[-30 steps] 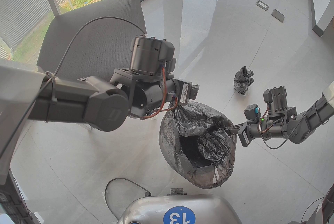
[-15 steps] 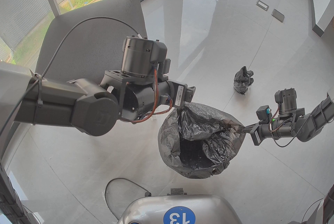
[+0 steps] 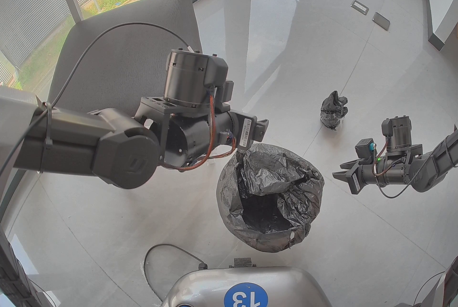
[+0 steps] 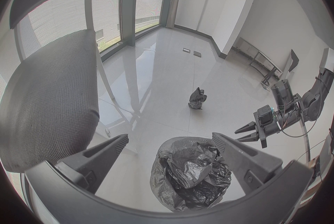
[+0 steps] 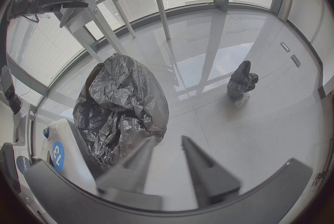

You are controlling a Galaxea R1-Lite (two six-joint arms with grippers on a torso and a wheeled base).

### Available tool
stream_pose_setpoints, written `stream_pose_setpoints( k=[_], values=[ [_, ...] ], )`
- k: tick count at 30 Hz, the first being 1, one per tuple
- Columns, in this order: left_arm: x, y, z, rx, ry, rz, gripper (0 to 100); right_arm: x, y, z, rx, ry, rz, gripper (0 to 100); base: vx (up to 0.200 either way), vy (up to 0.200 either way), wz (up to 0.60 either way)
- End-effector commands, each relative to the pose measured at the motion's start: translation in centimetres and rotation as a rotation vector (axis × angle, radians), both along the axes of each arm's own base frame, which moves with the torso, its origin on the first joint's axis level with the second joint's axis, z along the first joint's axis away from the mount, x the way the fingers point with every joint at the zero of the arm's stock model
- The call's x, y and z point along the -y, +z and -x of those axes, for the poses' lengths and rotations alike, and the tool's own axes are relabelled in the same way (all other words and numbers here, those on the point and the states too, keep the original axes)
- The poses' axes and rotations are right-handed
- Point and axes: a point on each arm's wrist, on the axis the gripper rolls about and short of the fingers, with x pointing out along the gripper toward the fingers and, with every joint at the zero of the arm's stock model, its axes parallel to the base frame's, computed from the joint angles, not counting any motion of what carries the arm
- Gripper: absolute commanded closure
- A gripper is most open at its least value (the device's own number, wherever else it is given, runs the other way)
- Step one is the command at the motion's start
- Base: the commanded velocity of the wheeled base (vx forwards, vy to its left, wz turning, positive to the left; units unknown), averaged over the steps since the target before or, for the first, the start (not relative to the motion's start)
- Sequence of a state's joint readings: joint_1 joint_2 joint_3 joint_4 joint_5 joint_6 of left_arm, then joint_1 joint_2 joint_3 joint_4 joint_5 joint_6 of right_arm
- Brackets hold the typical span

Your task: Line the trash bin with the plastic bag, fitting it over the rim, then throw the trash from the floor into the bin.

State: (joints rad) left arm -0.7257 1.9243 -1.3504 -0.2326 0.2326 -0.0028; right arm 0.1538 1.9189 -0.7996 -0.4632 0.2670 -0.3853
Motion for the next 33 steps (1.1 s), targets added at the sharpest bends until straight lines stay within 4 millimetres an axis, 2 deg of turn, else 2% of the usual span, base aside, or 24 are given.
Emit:
stream_pose_setpoints(
  k=[1,7,12,18,22,30,33],
  values=[
    [0.0,-0.4,0.1,-0.011,-0.001,-0.012,0,-0.1,0.7,0.2,0.022,0.002,-0.004,0,0.0,0.0,0.0],
    [-0.1,-2.1,0.4,-0.048,-0.004,-0.06,0,-1.2,1.5,0.8,0.045,0.041,-0.008,0,0.0,0.0,0.0],
    [-1.0,-4.5,0.9,-0.077,-0.022,-0.172,0,-2.7,1.4,1.9,0.035,0.095,-0.005,0,0.0,0.0,0.0],
    [-1.1,-4.7,1.2,-0.063,-0.03,-0.172,0,-4.7,1.0,2.4,0.039,0.182,0.024,0,0.0,0.0,0.0],
    [-1.6,-4.0,1.5,-0.051,-0.026,-0.16,0,-5.3,0.8,1.2,0.082,0.23,0.078,0,0.0,0.0,0.0],
    [-2.2,-2.5,2.2,-0.02,-0.03,-0.136,0,-6.8,3.4,-3.3,0.279,0.292,0.15,0,0.0,0.0,0.0],
    [-2.1,-2.4,2.3,-0.017,-0.032,-0.134,0,-7.1,3.4,-4.3,0.297,0.299,0.157,0,0.0,0.0,0.0]
  ],
)
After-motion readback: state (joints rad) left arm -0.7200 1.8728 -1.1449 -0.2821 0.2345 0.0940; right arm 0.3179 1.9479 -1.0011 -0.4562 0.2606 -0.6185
